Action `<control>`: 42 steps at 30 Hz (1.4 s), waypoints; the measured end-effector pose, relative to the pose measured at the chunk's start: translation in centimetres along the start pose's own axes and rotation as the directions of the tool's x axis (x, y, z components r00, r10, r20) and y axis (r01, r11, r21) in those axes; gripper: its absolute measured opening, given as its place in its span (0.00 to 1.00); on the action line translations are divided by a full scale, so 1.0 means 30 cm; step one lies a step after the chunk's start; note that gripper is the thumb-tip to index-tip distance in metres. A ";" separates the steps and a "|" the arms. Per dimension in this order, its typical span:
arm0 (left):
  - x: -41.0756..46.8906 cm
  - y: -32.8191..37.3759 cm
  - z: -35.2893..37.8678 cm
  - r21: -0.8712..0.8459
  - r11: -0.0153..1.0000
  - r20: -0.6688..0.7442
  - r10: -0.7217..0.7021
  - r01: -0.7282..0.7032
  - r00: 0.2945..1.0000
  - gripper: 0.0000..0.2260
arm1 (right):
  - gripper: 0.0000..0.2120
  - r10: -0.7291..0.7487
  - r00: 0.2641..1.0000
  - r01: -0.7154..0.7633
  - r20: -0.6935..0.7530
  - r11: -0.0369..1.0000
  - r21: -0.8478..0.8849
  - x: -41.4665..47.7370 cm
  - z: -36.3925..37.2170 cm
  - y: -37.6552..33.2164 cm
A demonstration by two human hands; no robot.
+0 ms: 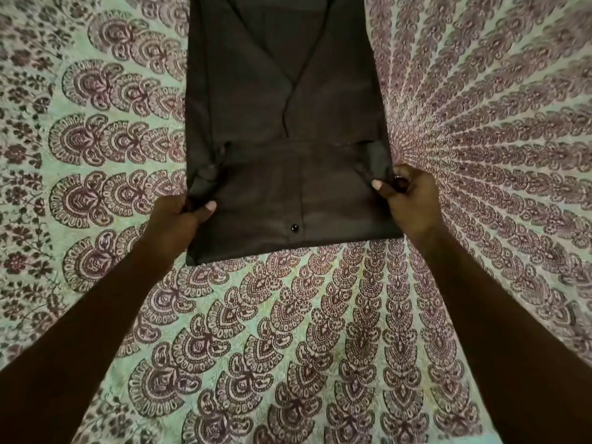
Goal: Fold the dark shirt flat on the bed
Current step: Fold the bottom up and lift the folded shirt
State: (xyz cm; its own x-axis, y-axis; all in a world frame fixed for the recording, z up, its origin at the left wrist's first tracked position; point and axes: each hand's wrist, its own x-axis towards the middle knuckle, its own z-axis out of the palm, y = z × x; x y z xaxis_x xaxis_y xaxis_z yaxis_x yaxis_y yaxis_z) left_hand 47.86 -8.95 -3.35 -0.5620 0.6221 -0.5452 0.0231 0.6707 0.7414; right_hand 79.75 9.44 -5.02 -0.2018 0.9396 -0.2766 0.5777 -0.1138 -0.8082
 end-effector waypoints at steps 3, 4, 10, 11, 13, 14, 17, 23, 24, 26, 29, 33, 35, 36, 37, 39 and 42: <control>0.025 0.018 0.002 -0.009 1.000 -0.007 -0.021 0.021 1.000 0.04 | 0.03 0.019 0.998 -0.018 -0.065 1.000 0.009 0.041 0.010 -0.004; 0.027 0.027 0.004 -0.013 1.000 -0.021 -0.009 0.009 1.000 0.04 | 0.03 0.014 0.996 -0.013 -0.093 1.000 0.011 0.047 0.011 -0.007; 0.051 0.002 0.019 0.074 0.997 -0.221 0.052 -0.036 0.974 0.18 | 0.11 -0.094 0.981 0.066 -0.170 0.984 -0.164 0.089 0.043 -0.031; 0.054 -0.001 0.023 0.073 0.997 -0.265 0.043 -0.025 0.963 0.21 | 0.11 -0.106 0.977 0.069 -0.183 0.978 -0.199 0.095 0.051 -0.035; 0.052 0.010 0.035 0.128 0.992 -0.344 0.060 -0.017 0.937 0.21 | 0.11 -0.125 0.963 0.059 -0.240 0.963 -0.263 0.101 0.064 -0.042; 0.044 0.017 0.047 0.205 0.979 -0.385 0.090 -0.010 0.918 0.19 | 0.10 -0.128 0.952 0.043 -0.279 0.956 -0.291 0.100 0.068 -0.046; -0.016 0.042 0.098 0.498 0.864 -0.443 0.322 -0.068 0.836 0.20 | 0.09 -0.121 0.922 -0.010 -0.368 0.943 -0.333 0.091 0.084 -0.057; 0.002 0.007 0.159 0.814 0.437 0.086 0.561 -0.382 0.823 0.27 | 0.15 -0.116 0.897 -0.117 -0.427 0.870 -0.480 0.076 0.129 -0.088; 0.016 -0.005 0.167 0.818 0.410 0.133 0.546 -0.403 0.827 0.28 | 0.17 -0.193 0.877 -0.108 -0.440 0.814 -0.571 0.064 0.145 -0.107; 0.044 -0.023 0.180 0.826 0.401 0.149 0.523 -0.396 0.840 0.30 | 0.19 -0.388 0.854 0.059 -0.345 0.733 -0.678 0.027 0.192 -0.156; 0.074 -0.035 0.190 0.836 0.396 0.138 0.519 -0.380 0.844 0.31 | 0.23 -0.471 0.875 0.427 0.110 0.646 -0.633 -0.040 0.298 -0.175; 0.087 -0.044 0.197 0.845 0.386 0.127 0.525 -0.369 0.842 0.32 | 0.32 -0.358 0.855 0.514 0.375 0.499 -0.697 -0.040 0.332 -0.099; 0.096 -0.046 0.200 0.848 0.400 0.112 0.507 -0.348 0.855 0.33 | 0.35 -0.347 0.875 0.474 0.339 0.463 -0.749 -0.007 0.292 -0.073; 0.099 -0.046 0.202 0.852 0.407 0.098 0.497 -0.331 0.862 0.33 | 0.36 -0.339 0.890 0.440 0.304 0.463 -0.769 0.011 0.268 -0.061; 0.100 -0.045 0.202 0.855 0.412 0.087 0.485 -0.315 0.870 0.33 | 0.37 -0.327 0.906 0.403 0.269 0.473 -0.784 0.027 0.244 -0.050; 0.098 -0.042 0.198 0.856 0.413 0.087 0.477 -0.311 0.875 0.33 | 0.38 -0.300 0.931 0.339 0.209 0.495 -0.800 0.059 0.187 -0.023; 0.114 -0.048 0.200 0.840 0.422 0.133 0.449 -0.341 0.884 0.34 | 0.39 -0.218 0.961 0.266 0.171 0.551 -0.791 0.099 0.127 0.029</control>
State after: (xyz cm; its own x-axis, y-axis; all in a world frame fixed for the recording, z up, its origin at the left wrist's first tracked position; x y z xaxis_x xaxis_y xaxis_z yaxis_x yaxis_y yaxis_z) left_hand 50.87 -5.36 -8.62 -0.3759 0.9046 -0.2011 0.8960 0.4102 0.1702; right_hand 76.63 10.90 -8.55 -0.4550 0.8725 -0.1781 0.8904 0.4424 -0.1074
